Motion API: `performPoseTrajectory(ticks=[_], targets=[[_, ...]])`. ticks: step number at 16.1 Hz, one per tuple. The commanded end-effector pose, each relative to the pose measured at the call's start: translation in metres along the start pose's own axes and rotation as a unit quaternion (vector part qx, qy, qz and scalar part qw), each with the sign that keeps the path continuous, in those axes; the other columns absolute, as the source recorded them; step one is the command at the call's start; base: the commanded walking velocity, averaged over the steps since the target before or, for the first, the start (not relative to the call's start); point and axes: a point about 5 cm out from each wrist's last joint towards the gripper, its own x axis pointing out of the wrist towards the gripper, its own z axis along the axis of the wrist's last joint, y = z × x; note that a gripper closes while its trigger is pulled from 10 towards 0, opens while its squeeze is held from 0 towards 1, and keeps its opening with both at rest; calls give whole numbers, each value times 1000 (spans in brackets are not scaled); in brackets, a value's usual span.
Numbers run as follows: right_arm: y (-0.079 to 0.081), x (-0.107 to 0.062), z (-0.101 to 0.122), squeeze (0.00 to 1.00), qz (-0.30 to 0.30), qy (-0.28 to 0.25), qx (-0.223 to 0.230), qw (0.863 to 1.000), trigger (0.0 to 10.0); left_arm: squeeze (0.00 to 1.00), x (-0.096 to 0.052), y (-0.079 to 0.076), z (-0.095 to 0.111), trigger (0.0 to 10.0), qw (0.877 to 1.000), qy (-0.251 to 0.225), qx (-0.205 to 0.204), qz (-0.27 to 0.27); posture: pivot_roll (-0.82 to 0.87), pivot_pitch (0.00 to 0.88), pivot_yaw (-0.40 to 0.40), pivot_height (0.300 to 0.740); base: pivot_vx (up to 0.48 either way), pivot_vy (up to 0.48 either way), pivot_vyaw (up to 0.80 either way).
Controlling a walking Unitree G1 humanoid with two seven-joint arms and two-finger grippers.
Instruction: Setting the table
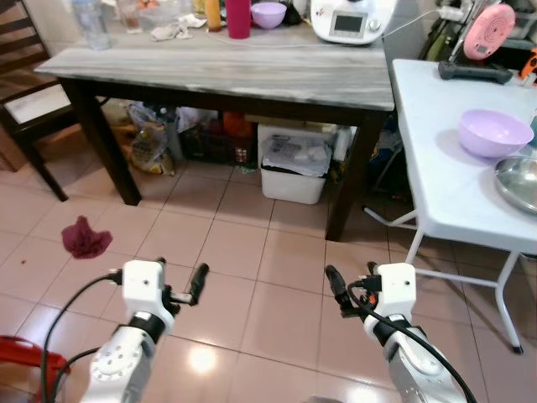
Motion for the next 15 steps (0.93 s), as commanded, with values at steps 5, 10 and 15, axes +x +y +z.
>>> performPoseTrajectory(ticks=[5,10,15], targets=[[-6,-4,3,0,-11,-6,-15,1000,10000,0,3,-8,7,10000,1000,-18,-12,-21,-102,114,30,740,0,0,0],[-7,-4,9,0,-21,-18,-16,999,10000,0,5,-9,9,10000,999,-17,-21,-21,-111,118,34,740,0,0,-101],[-16,-4,56,0,-92,-113,-119,982,10000,0,8,-12,26,10000,998,-58,-26,-24,-113,125,29,740,0,0,0]])
